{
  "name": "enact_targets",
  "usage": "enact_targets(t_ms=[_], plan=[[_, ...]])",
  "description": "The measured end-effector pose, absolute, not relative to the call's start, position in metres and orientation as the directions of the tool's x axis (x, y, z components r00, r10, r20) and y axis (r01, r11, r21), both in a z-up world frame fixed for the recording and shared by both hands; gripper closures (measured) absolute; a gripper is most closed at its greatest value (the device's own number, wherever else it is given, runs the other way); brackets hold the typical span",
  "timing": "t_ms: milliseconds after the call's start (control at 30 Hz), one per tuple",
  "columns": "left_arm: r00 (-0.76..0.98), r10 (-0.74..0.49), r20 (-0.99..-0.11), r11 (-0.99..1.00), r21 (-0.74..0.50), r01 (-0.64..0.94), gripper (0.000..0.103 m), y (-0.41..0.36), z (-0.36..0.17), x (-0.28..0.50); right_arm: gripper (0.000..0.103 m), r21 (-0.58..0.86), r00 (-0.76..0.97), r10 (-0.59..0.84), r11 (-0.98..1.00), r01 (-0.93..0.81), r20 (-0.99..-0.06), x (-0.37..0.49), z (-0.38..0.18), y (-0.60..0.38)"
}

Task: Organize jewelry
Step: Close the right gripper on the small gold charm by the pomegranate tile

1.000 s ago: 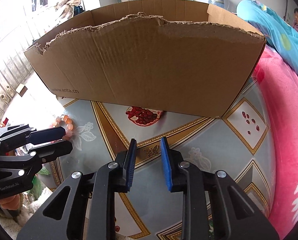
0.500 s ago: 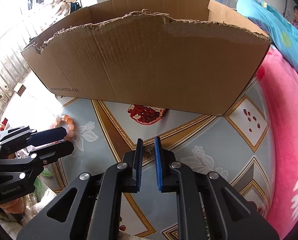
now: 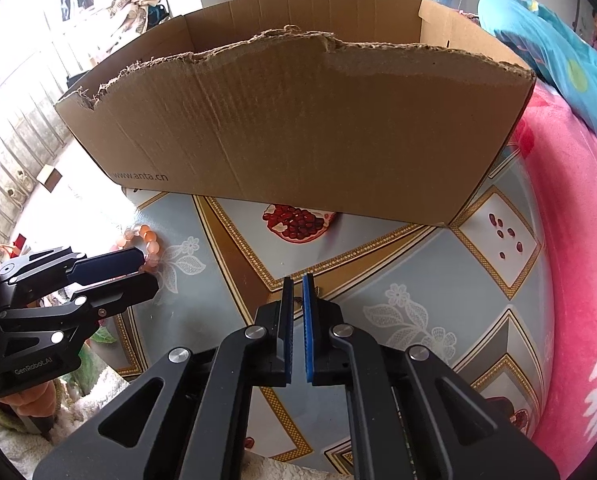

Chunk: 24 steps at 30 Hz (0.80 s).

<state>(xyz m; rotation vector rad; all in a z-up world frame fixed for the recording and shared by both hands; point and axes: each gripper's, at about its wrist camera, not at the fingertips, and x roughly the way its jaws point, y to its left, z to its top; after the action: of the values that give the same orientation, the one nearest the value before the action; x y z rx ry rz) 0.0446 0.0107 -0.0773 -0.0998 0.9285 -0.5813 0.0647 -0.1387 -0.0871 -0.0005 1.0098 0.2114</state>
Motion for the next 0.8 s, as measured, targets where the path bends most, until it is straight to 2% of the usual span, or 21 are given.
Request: enact_targets(t_ms=[367, 800], plan=[[0.459, -0.511, -0.727, 0.844, -0.321, 0.430, 0.073, 0.010, -0.077, 0.045, 0.098, 0.110, 0.491, 0.182, 0.979, -0.172, -0.852, 0.049, -0.087, -0.152], [0.459, -0.512, -0.726, 0.843, -0.322, 0.431, 0.073, 0.010, -0.077, 0.045, 0.093, 0.035, 0.496, 0.126, 0.982, -0.188, -0.859, 0.057, -0.089, -0.144]])
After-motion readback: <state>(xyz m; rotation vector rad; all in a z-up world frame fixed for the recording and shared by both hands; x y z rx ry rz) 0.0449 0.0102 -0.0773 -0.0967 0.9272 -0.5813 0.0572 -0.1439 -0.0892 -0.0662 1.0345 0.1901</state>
